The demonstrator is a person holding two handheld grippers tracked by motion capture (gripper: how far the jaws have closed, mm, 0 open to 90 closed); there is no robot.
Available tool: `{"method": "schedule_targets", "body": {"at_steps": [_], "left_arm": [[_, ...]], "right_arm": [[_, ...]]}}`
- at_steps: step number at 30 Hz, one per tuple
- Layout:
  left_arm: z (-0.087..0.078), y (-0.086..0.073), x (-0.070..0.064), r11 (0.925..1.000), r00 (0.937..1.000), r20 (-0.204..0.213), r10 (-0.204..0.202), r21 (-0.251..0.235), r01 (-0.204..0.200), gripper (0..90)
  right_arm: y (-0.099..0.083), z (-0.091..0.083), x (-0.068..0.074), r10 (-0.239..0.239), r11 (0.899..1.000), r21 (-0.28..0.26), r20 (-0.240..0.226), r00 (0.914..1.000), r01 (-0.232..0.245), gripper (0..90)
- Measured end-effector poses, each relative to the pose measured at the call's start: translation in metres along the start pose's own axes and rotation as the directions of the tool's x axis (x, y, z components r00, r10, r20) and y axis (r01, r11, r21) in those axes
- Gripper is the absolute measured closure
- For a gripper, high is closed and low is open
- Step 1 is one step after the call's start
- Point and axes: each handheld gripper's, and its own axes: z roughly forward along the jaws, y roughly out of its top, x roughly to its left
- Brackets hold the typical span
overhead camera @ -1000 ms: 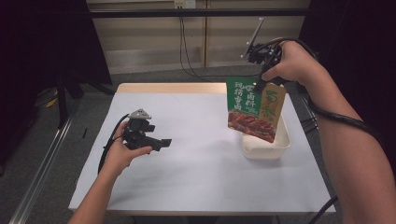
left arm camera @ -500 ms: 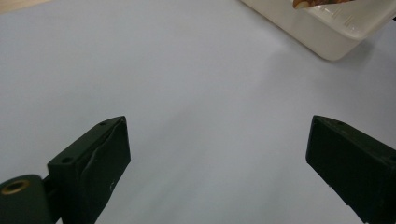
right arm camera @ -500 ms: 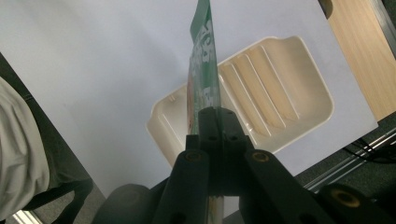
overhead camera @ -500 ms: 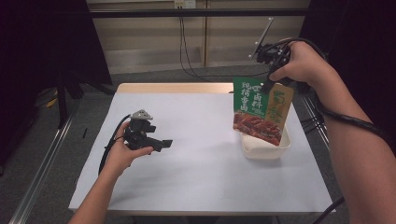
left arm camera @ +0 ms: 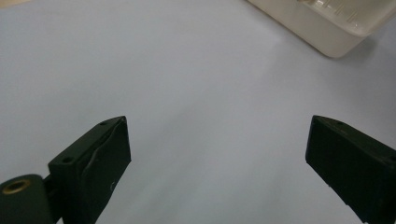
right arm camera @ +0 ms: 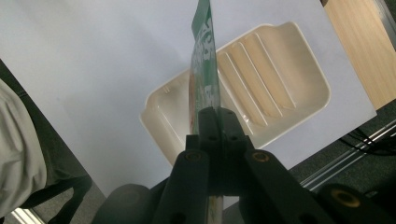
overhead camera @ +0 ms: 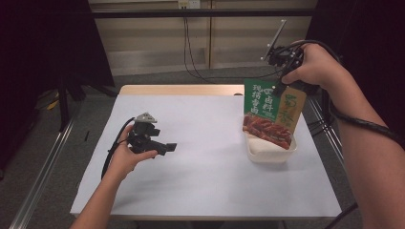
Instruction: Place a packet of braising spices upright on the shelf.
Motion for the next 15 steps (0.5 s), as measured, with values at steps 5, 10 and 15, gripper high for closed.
{"method": "schedule_targets", "body": {"at_steps": [5, 10, 15], "left_arm": [[-0.001, 0.0, 0.001, 1.0, 1.0, 0.004, 0.002, 0.01, -0.002, 6.7], [-0.001, 0.0, 0.0, 1.0, 1.0, -0.003, 0.002, 0.007, -0.002, 6.7], [-0.002, 0.0, 0.0, 0.9999, 1.0, -0.006, 0.003, 0.014, -0.003, 6.7]], "right_arm": [[-0.005, -0.003, -0.001, 0.007, 1.0, 0.003, 0.002, 1.0, -0.007, 90.0], [-0.009, -0.004, -0.001, 0.016, 1.0, 0.007, 0.007, 0.9998, -0.016, 90.0], [-0.012, -0.005, -0.002, 0.028, 1.0, 0.003, 0.007, 0.9996, -0.028, 90.0]]}}
